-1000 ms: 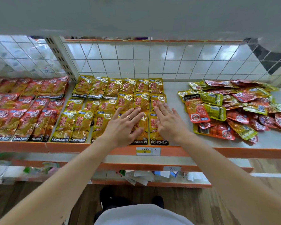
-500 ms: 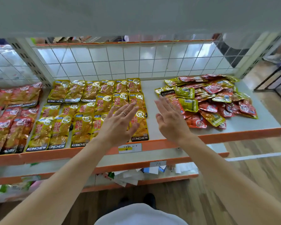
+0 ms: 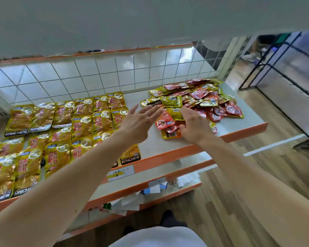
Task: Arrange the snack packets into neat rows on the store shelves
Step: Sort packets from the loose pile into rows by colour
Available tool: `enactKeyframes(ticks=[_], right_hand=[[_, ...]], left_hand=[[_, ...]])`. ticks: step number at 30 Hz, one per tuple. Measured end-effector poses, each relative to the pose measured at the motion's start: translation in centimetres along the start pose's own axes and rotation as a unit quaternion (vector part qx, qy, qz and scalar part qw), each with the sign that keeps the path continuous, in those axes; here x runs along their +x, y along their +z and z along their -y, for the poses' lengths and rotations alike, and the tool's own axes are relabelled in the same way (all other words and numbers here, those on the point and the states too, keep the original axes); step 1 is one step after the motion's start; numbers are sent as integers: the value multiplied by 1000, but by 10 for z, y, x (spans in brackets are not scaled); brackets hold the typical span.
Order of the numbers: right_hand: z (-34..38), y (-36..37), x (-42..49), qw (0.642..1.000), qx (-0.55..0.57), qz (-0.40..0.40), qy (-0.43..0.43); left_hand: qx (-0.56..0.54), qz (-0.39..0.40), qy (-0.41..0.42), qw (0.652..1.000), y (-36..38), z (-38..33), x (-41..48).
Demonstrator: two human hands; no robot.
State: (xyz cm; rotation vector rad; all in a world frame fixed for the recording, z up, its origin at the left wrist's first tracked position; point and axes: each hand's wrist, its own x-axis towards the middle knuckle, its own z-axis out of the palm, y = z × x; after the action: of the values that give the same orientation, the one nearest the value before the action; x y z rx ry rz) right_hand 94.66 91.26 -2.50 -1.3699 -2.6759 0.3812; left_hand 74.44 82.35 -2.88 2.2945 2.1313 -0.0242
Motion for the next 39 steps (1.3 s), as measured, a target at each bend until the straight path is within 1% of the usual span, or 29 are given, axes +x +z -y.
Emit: enactKeyframes(ticks=[3, 5, 8, 11, 13, 15, 18, 19, 21, 22, 23, 24, 25, 26, 27, 28, 29, 31, 32, 34, 35, 37, 39], right_hand=[[-5, -2, 19, 997, -35, 57, -43], [-7, -4, 29, 992, -63, 91, -60], [-14, -5, 42, 982, -131, 103, -84], [-19, -8, 50, 969, -188, 105, -122], [-20, -11, 51, 959, -224, 84, -148], [-21, -14, 49, 954, -247, 52, -162], [-28, -16, 48, 954, -242, 15, -178], [-33, -17, 47, 956, -230, 7, -183], [-45, -21, 46, 966, -178, -30, -183], [-51, -23, 45, 974, -133, -63, -173], [-56, -25, 43, 981, -72, -92, -152], [-59, -29, 41, 985, 6, -113, -127], [-60, -32, 41, 984, 91, -119, -98], [-57, -36, 39, 977, 175, -105, -68], [-52, -40, 37, 962, 260, -74, -35], [-46, -42, 35, 937, 347, -36, -1], [-40, -43, 33, 905, 424, -4, 31], [-28, -41, 29, 839, 537, 40, 72], [-23, -38, 27, 816, 570, 52, 79], [-12, -31, 22, 788, 607, 64, 87], [-7, -27, 19, 778, 618, 68, 92], [2, -17, 11, 771, 625, 76, 98], [10, -11, 3, 771, 621, 94, 102]], left_hand=[[44, 22, 27, 998, -6, 0, 23], [55, 51, 36, 997, -8, -1, 39], [76, 89, 47, 992, -8, -8, 57], [76, 89, 51, 992, -11, -10, 69], [69, 71, 46, 994, -12, -8, 73], [39, 41, 43, 997, -11, -3, 75], [-16, -16, 46, 999, -8, 2, 71], [-49, -40, 43, 997, -6, 4, 68], [-146, -130, 32, 980, -5, 4, 58], [-208, -183, 9, 961, -6, 3, 53], [-284, -222, -35, 932, -8, 1, 48], [-369, -237, -95, 893, -12, -2, 42], [-457, -237, -152, 844, -15, -5, 38], [-527, -236, -199, 791, -18, -8, 32], [-570, -244, -234, 749, -20, -8, 27], [-600, -250, -257, 715, -21, -9, 21], [-633, -249, -277, 678, -22, -9, 16], [-701, -229, -305, 603, -24, -14, 4], [-723, -219, -315, 575, -24, -16, -1], [-758, -196, -328, 529, -25, -21, -13], [-771, -186, -329, 512, -25, -23, -19], [-781, -179, -328, 501, -22, -25, -30], [-776, -184, -335, 502, -18, -26, -42]])
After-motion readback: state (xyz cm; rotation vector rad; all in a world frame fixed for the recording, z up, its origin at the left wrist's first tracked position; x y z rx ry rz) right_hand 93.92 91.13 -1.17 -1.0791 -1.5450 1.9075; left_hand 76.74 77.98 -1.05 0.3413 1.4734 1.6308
